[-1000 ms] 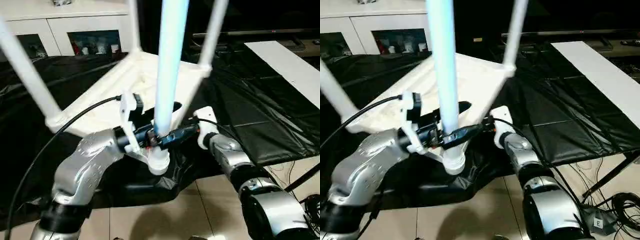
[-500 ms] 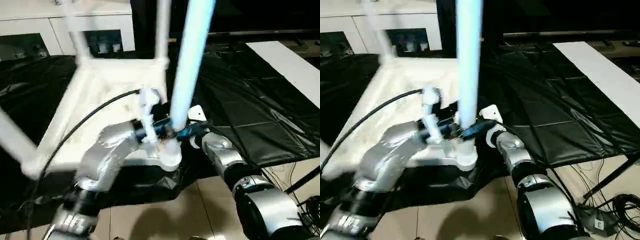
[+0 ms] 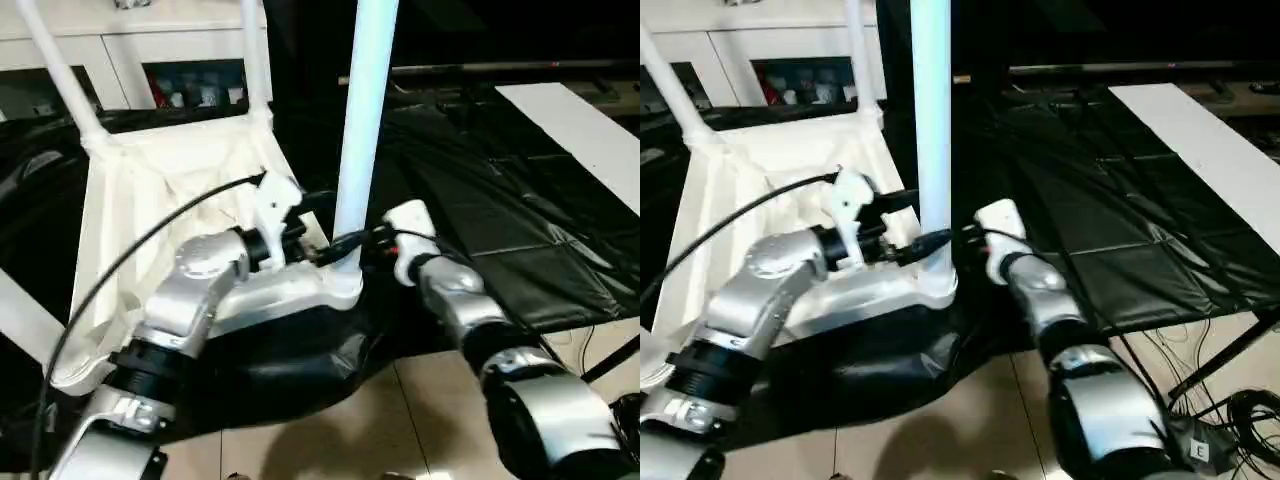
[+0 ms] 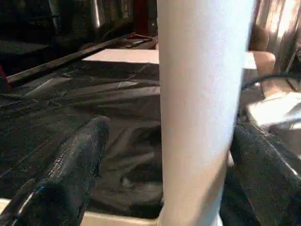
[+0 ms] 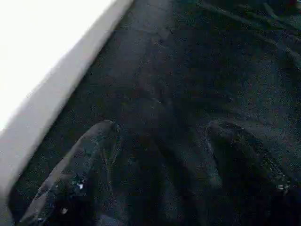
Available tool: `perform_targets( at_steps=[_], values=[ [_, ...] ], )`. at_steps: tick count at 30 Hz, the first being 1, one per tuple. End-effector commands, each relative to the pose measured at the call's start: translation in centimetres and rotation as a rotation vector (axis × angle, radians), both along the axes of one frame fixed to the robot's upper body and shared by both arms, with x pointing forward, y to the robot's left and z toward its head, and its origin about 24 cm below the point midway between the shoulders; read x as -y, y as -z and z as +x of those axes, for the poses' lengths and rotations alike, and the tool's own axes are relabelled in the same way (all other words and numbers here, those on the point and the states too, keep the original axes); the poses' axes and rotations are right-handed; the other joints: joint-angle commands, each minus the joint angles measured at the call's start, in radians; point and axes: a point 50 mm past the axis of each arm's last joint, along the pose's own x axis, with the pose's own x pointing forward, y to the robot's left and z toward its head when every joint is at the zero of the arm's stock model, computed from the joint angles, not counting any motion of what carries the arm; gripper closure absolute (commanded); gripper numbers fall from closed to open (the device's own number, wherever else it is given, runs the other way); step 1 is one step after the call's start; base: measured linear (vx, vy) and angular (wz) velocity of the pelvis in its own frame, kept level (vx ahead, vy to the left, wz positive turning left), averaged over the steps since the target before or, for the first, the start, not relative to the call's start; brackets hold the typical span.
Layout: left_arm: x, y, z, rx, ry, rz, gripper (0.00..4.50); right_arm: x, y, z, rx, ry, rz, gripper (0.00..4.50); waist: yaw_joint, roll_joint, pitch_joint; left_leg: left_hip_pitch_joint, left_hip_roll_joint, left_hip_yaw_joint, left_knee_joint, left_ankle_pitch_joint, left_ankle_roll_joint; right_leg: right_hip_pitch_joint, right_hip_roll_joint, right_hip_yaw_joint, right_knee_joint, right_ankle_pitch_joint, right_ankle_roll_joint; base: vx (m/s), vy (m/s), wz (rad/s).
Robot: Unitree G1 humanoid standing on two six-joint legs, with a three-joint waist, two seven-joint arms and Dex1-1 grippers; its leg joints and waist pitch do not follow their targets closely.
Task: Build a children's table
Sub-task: Rotate table base
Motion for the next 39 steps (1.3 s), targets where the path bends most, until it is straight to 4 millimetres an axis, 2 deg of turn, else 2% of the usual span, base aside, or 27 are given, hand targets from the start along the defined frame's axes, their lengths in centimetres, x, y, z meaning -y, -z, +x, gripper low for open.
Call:
perform_targets(
  at_steps=[1,5,7,12,14,15,19,20,21,23,24,26,27,28,29,30,31,32,33,34,35,37,39],
  values=[
    [-1.2,0.3,0.6,0.010,-0.036,0.060,0.07,1.1,-0.4,0.2,0.029,0.055,0.013,1.18,0.007,-0.001,-0.072,0.000,0.016,0.001,-0.068,-0.107,0.045,0.070,-0.064,0.043,-0.081,-0.014,-0.255,0.000,0.000,0.00],
    [-2.3,1.0,1.2,0.015,-0.073,0.147,0.07,1.8,-0.6,0.2,0.036,0.085,0.009,1.18,0.005,0.002,-0.073,0.002,0.017,0.000,-0.068,-0.123,0.039,0.069,-0.065,0.043,-0.082,-0.027,-0.255,0.000,0.000,0.00],
    [-3.1,1.2,1.7,0.017,-0.122,0.187,0.07,2.0,-0.6,0.2,0.043,0.082,0.012,1.18,0.004,0.008,-0.074,0.002,0.018,-0.001,-0.068,-0.121,0.037,0.070,-0.064,0.042,-0.078,0.006,-0.262,0.000,0.000,0.00],
    [-4.0,1.3,1.9,0.012,-0.164,0.195,0.07,2.1,-0.5,-0.2,0.055,0.042,0.031,1.18,0.009,0.008,-0.079,0.003,0.021,0.000,-0.066,-0.081,0.057,0.071,-0.065,0.041,-0.070,0.093,-0.283,0.000,0.000,0.00],
    [-4.1,1.4,1.5,0.003,-0.141,0.173,0.07,2.4,-0.5,-0.6,0.063,0.018,0.039,1.18,0.013,0.007,-0.080,0.002,0.022,0.000,-0.065,-0.075,0.067,0.072,-0.065,0.042,-0.069,0.121,-0.288,0.000,0.000,0.00],
    [-3.8,1.7,0.5,-0.038,-0.066,0.125,0.07,2.9,-0.4,-1.2,0.063,-0.031,0.033,1.18,0.019,0.009,-0.080,0.002,0.024,0.000,-0.065,-0.067,0.075,0.073,-0.067,0.041,-0.067,0.135,-0.292,0.000,0.000,0.00],
    [-3.5,1.8,-0.5,-0.057,-0.081,0.044,0.07,4.2,-0.8,-1.9,0.078,-0.041,-0.024,1.18,0.025,0.001,-0.079,0.002,0.024,0.003,-0.064,-0.039,0.086,0.074,-0.061,0.041,-0.065,0.182,-0.296,0.000,0.000,0.00],
    [-3.5,1.8,-0.5,-0.055,-0.100,0.033,0.07,4.4,-1.0,-1.9,0.083,-0.033,-0.025,1.18,0.027,0.002,-0.079,0.003,0.024,0.003,-0.064,-0.046,0.086,0.073,-0.063,0.041,-0.067,0.171,-0.293,0.000,0.000,0.00],
    [-3.5,2.3,-0.6,-0.082,-0.219,-0.032,0.07,5.5,-2.0,-2.1,0.125,0.040,-0.027,1.18,0.024,0.000,-0.075,0.002,0.023,0.003,-0.066,-0.067,0.084,0.074,-0.060,0.041,-0.073,0.129,-0.283,0.000,0.000,0.00],
    [-3.4,2.6,-0.8,-0.108,-0.272,-0.057,0.07,6.0,-2.5,-2.3,0.147,0.081,-0.027,1.18,0.023,-0.007,-0.070,0.003,0.025,0.003,-0.069,-0.095,0.066,0.074,-0.062,0.042,-0.079,0.062,-0.264,0.000,0.000,0.00],
    [-3.4,2.9,-1.2,-0.109,-0.338,-0.099,0.07,6.5,-2.8,-2.6,0.150,0.123,-0.026,1.18,0.021,-0.016,-0.065,0.004,0.024,0.004,-0.075,-0.134,0.050,0.072,-0.061,0.043,-0.093,-0.045,-0.234,0.000,0.000,0.00],
    [-3.4,3.1,-1.5,-0.108,-0.383,-0.127,0.07,6.7,-3.0,-2.9,0.150,0.149,-0.025,1.18,0.022,-0.011,-0.063,0.004,0.024,0.003,-0.075,-0.142,0.040,0.071,-0.061,0.044,-0.096,-0.089,-0.215,0.000,0.000,0.00],
    [-3.6,3.3,-1.9,-0.084,-0.445,-0.138,0.07,6.6,-3.2,-3.4,0.144,0.164,-0.001,1.18,0.018,-0.023,-0.062,0.003,0.022,0.004,-0.077,-0.156,0.037,0.067,-0.061,0.043,-0.103,-0.139,-0.194,0.000,0.000,0.00],
    [-3.9,3.6,-2.3,-0.068,-0.531,-0.165,0.07,6.4,-3.3,-4.2,0.132,0.180,0.014,1.18,0.017,-0.029,-0.063,0.002,0.024,0.003,-0.076,-0.150,0.037,0.069,-0.061,0.046,-0.104,-0.147,-0.171,0.000,0.000,0.00],
    [-4.2,3.8,-2.9,-0.064,-0.592,-0.184,0.07,6.0,-3.4,-4.9,0.128,0.180,0.024,1.18,0.016,-0.026,-0.061,-0.003,0.024,0.000,-0.078,-0.128,0.041,0.071,-0.058,0.046,-0.102,-0.119,-0.154,0.000,0.000,0.00],
    [-4.4,4.0,-3.8,-0.051,-0.645,-0.201,0.07,5.3,-3.3,-5.8,0.116,0.168,0.029,1.18,0.013,-0.035,-0.060,-0.003,0.025,0.001,-0.080,-0.142,0.042,0.066,-0.058,0.043,-0.109,-0.155,-0.138,0.000,0.000,0.00],
    [-4.4,4.0,-3.8,-0.051,-0.645,-0.201,0.07,5.3,-3.3,-5.8,0.116,0.168,0.029,1.18,0.013,-0.029,-0.061,-0.001,0.025,-0.001,-0.082,-0.142,0.039,0.067,-0.058,0.044,-0.107,-0.162,-0.134,0.000,0.000,0.00],
    [-4.5,4.1,-4.6,-0.055,-0.686,-0.212,0.07,4.6,-3.3,-6.5,0.122,0.152,0.036,1.18,0.013,-0.030,-0.061,-0.001,0.027,-0.002,-0.082,-0.146,0.040,0.066,-0.060,0.045,-0.109,-0.170,-0.129,0.000,0.000,0.00],
    [-4.6,4.2,-5.2,-0.054,-0.709,-0.220,0.07,4.1,-3.4,-7.0,0.137,0.137,0.046,1.18,0.009,-0.035,-0.058,-0.003,0.030,-0.002,-0.085,-0.161,0.036,0.062,-0.061,0.044,-0.112,-0.198,-0.122,0.000,0.000,0.00],
    [-4.6,4.2,-5.5,-0.056,-0.726,-0.225,0.07,3.8,-3.5,-7.2,0.146,0.132,0.053,1.18,0.008,-0.034,-0.055,0.000,0.030,-0.002,-0.087,-0.191,0.029,0.056,-0.061,0.045,-0.119,-0.252,-0.111,0.000,0.000,0.00],
    [-4.6,4.3,-5.6,-0.057,-0.735,-0.223,0.07,3.8,-3.5,-7.3,0.148,0.133,0.057,1.18,0.006,-0.034,-0.054,0.003,0.031,-0.003,-0.088,-0.206,0.024,0.051,-0.059,0.046,-0.121,-0.270,-0.104,0.000,0.000,0.00],
    [-5.2,4.9,-6.2,-0.060,-0.825,-0.188,0.07,3.1,-2.9,-7.7,0.170,0.139,0.074,1.18,0.007,-0.041,-0.050,0.007,0.030,-0.001,-0.090,-0.226,0.019,0.045,-0.058,0.048,-0.124,-0.285,-0.097,0.000,0.000,0.00],
    [-5.3,4.9,-6.2,-0.058,-0.831,-0.182,0.07,3.0,-2.8,-7.7,0.169,0.138,0.075,1.18,-0.005,-0.031,-0.048,0.013,0.040,-0.013,-0.100,-0.248,-0.015,0.042,-0.030,0.027,-0.120,-0.245,-0.100,0.000,0.000,0.00]
  ],
)
